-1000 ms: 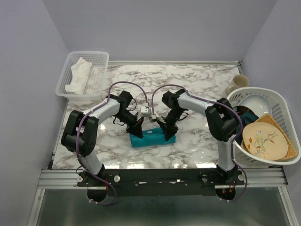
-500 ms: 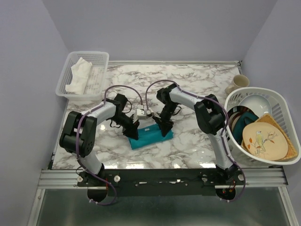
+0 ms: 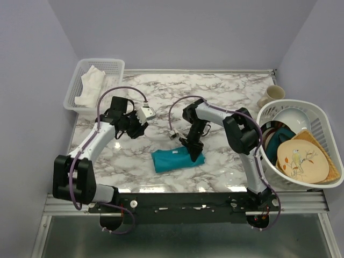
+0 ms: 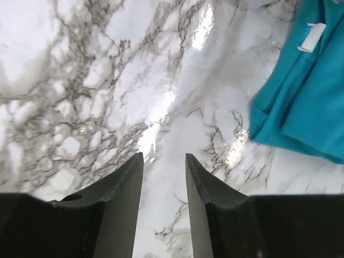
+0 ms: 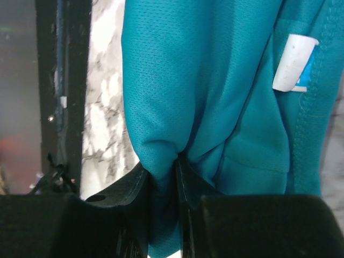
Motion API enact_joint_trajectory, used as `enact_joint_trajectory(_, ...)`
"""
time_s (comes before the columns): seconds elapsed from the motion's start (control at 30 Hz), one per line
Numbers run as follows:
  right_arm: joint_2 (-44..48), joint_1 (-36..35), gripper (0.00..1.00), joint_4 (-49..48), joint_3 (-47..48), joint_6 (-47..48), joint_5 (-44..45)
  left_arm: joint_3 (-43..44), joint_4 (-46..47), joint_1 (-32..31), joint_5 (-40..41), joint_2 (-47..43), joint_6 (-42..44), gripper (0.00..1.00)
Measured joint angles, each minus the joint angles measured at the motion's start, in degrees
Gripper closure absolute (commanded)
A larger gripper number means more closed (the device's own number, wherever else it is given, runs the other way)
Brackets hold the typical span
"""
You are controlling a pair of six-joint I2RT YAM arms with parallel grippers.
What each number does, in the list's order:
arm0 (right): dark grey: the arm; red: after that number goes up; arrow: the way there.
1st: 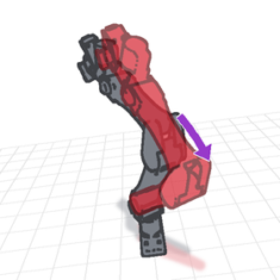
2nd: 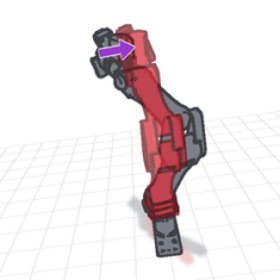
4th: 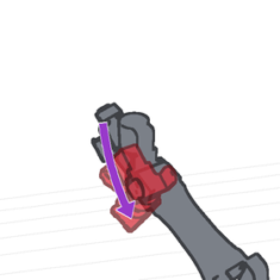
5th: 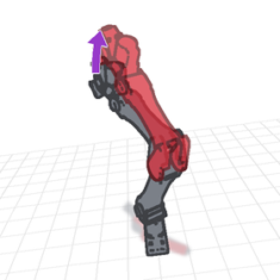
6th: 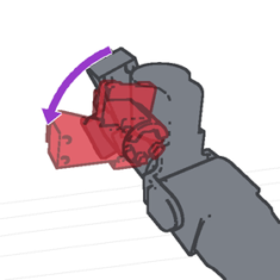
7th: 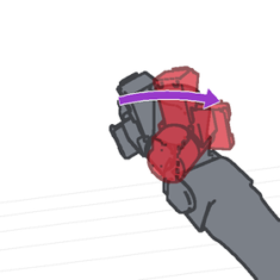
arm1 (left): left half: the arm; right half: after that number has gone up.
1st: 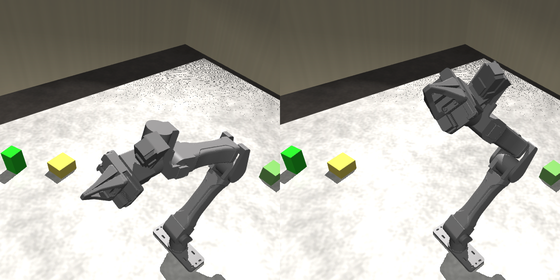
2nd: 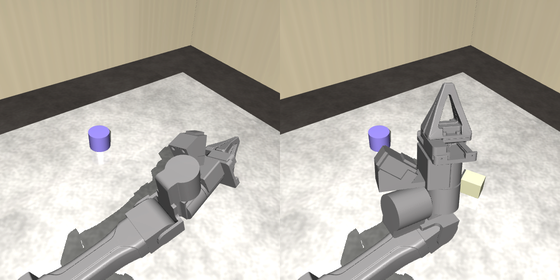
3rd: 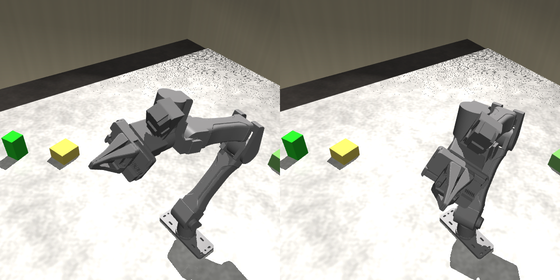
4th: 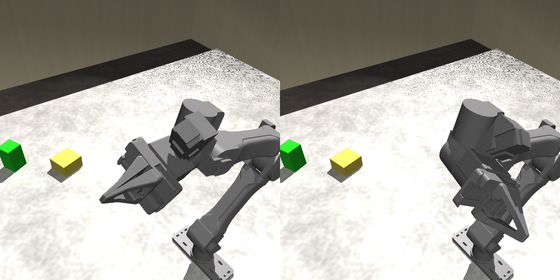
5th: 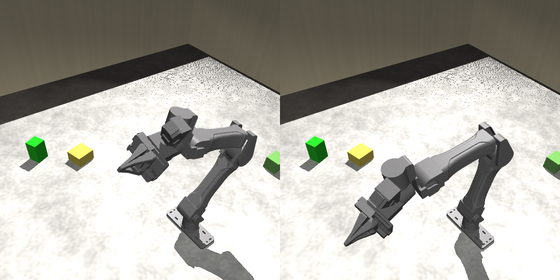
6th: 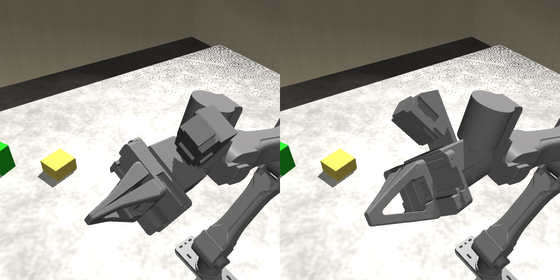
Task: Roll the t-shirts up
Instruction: Roll the T-shirt to the center of the board.
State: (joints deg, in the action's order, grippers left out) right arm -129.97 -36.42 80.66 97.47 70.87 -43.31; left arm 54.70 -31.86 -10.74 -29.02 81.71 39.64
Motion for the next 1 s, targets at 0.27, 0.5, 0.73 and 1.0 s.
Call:
enact_joint_trajectory(0.27,2.78,0.02,0.73,2.25,-10.16,-1.88,-0.04,-11.37,-0.68,-3.91,-4.81,-24.37,16.48,0.31)
enact_joint_trajectory(0.5,-1.16,1.09,0.73,5.22,-9.94,-6.58,-3.69,-20.61,-3.96,-18.51,-10.58,-37.18,28.5,0.36)
enact_joint_trajectory(0.73,-7.67,5.46,0.71,8.81,-7.56,-13.88,-9.75,-27.15,3.8,-35.06,-8.07,-36.0,25.0,0.38)
enact_joint_trajectory(1.0,-8.13,6.05,0.71,8.39,-6.62,-15.96,-10.03,-32.68,21.44,-44.28,2.34,-22.27,18.45,0.38)
